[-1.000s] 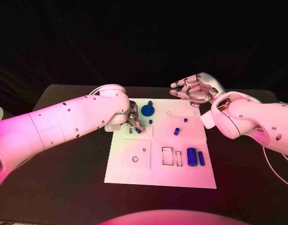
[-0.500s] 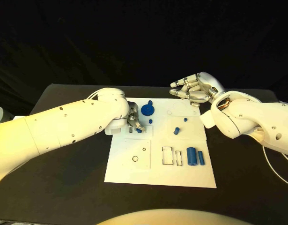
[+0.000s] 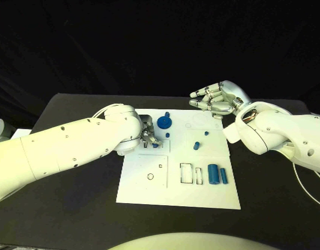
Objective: Assemble the parts on the task board
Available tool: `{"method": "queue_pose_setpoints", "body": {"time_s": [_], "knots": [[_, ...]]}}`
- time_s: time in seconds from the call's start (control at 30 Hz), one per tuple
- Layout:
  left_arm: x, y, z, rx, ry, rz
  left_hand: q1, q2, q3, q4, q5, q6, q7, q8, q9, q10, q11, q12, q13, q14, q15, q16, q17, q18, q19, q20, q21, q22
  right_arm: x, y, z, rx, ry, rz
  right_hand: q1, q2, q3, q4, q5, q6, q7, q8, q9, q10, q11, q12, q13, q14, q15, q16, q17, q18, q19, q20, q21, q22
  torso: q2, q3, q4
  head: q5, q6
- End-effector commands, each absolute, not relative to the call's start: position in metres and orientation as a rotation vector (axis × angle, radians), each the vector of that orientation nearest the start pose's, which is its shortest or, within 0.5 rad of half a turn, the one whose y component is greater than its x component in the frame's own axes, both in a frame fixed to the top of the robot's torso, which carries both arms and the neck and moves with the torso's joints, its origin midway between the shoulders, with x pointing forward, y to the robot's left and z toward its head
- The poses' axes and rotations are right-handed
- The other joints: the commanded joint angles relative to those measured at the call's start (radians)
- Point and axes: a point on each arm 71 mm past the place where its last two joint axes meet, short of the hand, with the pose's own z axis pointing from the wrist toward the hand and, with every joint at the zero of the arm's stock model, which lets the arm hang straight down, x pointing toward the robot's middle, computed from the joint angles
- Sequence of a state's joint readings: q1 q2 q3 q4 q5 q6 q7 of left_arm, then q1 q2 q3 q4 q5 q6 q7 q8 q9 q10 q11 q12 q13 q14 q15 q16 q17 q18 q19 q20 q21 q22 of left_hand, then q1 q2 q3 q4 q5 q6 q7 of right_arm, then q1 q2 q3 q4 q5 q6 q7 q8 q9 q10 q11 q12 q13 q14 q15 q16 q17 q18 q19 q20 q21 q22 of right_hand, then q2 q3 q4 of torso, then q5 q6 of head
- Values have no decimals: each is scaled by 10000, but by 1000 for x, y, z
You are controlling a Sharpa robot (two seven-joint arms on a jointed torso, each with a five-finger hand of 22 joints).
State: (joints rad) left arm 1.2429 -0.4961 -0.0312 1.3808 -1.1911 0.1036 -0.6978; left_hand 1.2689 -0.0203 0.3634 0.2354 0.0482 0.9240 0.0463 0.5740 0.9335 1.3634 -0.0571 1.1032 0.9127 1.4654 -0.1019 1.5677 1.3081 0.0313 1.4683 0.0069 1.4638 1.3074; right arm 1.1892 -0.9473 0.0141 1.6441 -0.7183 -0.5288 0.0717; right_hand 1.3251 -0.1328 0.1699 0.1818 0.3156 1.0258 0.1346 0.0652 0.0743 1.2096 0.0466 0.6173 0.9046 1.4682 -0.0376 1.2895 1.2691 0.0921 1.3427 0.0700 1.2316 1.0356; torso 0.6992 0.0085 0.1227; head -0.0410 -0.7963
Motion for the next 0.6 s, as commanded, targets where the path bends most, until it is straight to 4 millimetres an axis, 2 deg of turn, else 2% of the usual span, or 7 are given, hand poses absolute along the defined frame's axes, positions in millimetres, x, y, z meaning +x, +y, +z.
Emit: {"method": "queue_pose_setpoints", "body": {"time_s": [0.03,0.3,0.6], "knots": [[500,93,-201,-895,21692,-2895,-101,0,1610,-1513,37,482,-393,67,24,53,-37,49,-11,1054,-82,31,2627,-70,703,-82,71,1988,472,-227,-154,5599,15214,10623,-33,50,-63,-20,57,48,-26,50,15,-12,-40,52,-16,324,43,-27,17,141,-5,13,-64,-10,9,-2,-12,2,2],[498,95,-200,-860,21575,-2935,-123,-23,1669,-1530,38,496,-400,69,57,78,-43,70,10,1054,-88,31,2627,-75,711,-87,89,2002,472,-227,-155,5607,15221,10622,-33,50,-63,-20,57,48,-26,50,15,-12,-40,52,-16,324,43,-27,17,141,-5,13,-64,-10,12,7,-11,-2,-4],[498,97,-206,-620,22337,-2611,-143,-48,1694,-1537,36,493,-399,63,73,76,-44,52,-20,1054,-91,31,2627,-73,709,-89,80,1996,472,-227,-155,5613,15232,10619,-12,74,-94,-29,60,61,-27,55,19,-11,-43,66,-32,327,40,-39,15,139,8,8,-72,-11,8,-5,-7,-1,-43]]}}
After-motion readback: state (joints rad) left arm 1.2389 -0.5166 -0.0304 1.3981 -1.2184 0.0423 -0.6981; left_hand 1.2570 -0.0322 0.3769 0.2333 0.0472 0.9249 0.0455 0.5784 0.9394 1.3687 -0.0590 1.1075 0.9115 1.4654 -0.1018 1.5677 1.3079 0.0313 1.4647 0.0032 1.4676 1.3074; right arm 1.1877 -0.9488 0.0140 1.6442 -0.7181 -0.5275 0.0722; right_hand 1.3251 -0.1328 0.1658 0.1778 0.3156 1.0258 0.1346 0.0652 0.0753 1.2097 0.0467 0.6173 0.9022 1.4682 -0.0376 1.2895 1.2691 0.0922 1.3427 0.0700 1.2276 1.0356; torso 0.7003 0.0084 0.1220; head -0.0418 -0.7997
